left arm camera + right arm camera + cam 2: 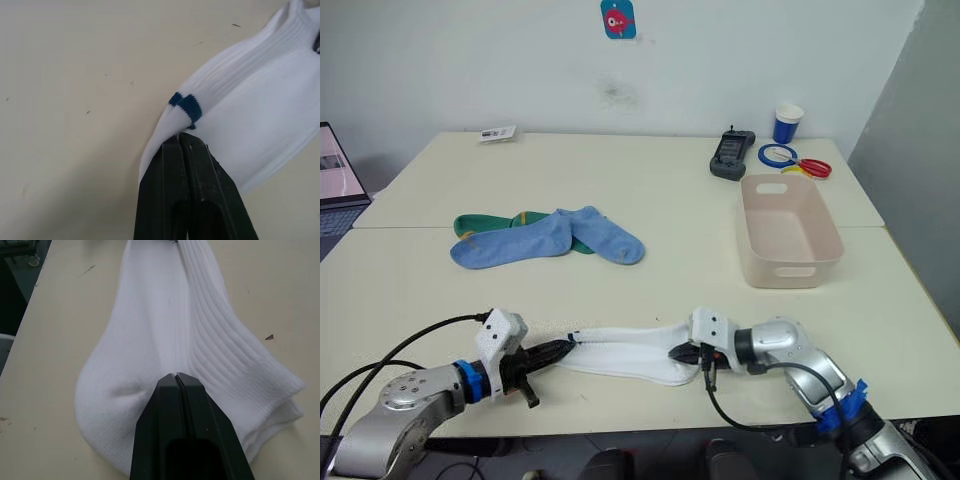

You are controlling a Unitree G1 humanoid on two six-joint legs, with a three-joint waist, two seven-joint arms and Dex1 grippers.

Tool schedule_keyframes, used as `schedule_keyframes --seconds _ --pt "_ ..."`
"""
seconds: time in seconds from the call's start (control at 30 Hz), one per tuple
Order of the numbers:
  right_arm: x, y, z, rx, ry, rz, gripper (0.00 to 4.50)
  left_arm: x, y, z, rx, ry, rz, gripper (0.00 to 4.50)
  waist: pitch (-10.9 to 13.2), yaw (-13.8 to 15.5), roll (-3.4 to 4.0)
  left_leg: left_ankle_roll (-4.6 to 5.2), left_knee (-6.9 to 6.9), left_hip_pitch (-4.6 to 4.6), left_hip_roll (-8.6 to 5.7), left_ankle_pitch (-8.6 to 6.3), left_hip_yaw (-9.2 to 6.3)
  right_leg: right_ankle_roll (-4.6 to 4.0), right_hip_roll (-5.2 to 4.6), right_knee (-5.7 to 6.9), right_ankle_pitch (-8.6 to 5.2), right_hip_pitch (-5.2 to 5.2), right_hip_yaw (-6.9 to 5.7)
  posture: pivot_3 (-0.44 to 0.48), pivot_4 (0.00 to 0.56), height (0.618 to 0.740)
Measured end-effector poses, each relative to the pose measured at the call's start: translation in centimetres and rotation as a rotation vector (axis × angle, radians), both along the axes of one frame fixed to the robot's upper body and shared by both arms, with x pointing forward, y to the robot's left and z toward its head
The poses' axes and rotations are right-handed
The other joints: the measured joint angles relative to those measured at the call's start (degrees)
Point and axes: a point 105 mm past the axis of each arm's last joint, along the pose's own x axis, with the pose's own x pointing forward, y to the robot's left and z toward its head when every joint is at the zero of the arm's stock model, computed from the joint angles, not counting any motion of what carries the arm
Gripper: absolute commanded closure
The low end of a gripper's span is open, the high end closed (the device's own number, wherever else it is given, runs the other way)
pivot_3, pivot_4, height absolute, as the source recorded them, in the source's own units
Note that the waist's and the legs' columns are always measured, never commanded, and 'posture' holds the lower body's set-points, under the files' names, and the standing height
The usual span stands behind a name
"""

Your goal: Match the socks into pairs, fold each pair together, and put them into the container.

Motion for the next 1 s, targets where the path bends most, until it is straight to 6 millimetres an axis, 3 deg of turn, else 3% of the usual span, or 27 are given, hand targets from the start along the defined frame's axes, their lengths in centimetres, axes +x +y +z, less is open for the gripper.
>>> schedule_keyframes --seconds 0.17,0.37,0.47,0.57,0.63,0.7,1.0 --pt "-0.1 0.4 1.1 0.065 0.049 -0.025 4.50 -0.2 -0.7 0.5 -0.058 0.025 -0.014 4.46 0.0 0.0 0.00 0.00 0.01 -0.06 0.00 0.00 -0.01 0.00 0.00 0.00 0.00 -0.04 0.00 0.000 0.150 0.740" --pt "0.4 1.9 4.2 0.146 0.004 -0.026 4.50 -0.1 -2.6 3.2 -0.120 -0.020 -0.109 4.46 0.0 0.0 -0.01 -0.01 0.02 -0.06 -0.01 0.00 -0.03 0.01 0.01 0.00 0.00 -0.03 -0.01 0.000 0.150 0.740" --pt "1.1 2.6 3.6 0.136 -0.004 -0.056 4.50 1.5 -2.7 4.1 -0.095 -0.077 -0.091 4.46 0.0 0.0 -0.01 -0.01 0.02 -0.07 -0.04 0.00 -0.03 0.00 0.03 0.01 0.00 -0.03 -0.01 0.000 0.150 0.740" --pt "2.1 2.8 2.0 0.098 -0.013 -0.104 4.50 3.3 -1.8 2.7 0.000 -0.086 -0.028 4.46 0.0 0.0 -0.01 -0.01 0.03 -0.07 -0.04 0.00 0.01 0.01 0.04 0.01 0.01 -0.04 0.03 0.000 0.150 0.740" --pt "2.7 2.4 0.8 0.057 -0.030 -0.130 4.50 3.5 -1.4 1.2 0.046 -0.058 -0.019 4.46 0.0 -0.1 -0.01 -0.01 0.03 -0.10 -0.04 0.00 0.06 0.01 0.04 0.00 0.01 -0.07 0.08 0.000 0.150 0.740" --pt "2.9 2.5 0.7 0.060 -0.062 -0.128 4.50 3.5 -1.0 0.5 0.073 -0.052 -0.018 4.46 0.0 0.0 -0.02 -0.01 0.03 -0.12 -0.02 0.00 0.05 0.00 0.04 0.00 0.01 -0.10 0.07 0.000 0.150 0.740" --pt "2.7 2.0 0.8 0.099 -0.058 -0.134 4.50 4.3 -0.7 0.4 0.090 -0.127 -0.008 4.46 0.0 0.1 -0.02 0.00 0.05 -0.08 -0.01 0.00 0.04 0.01 0.02 0.04 0.02 -0.04 0.03 0.000 0.150 0.740"
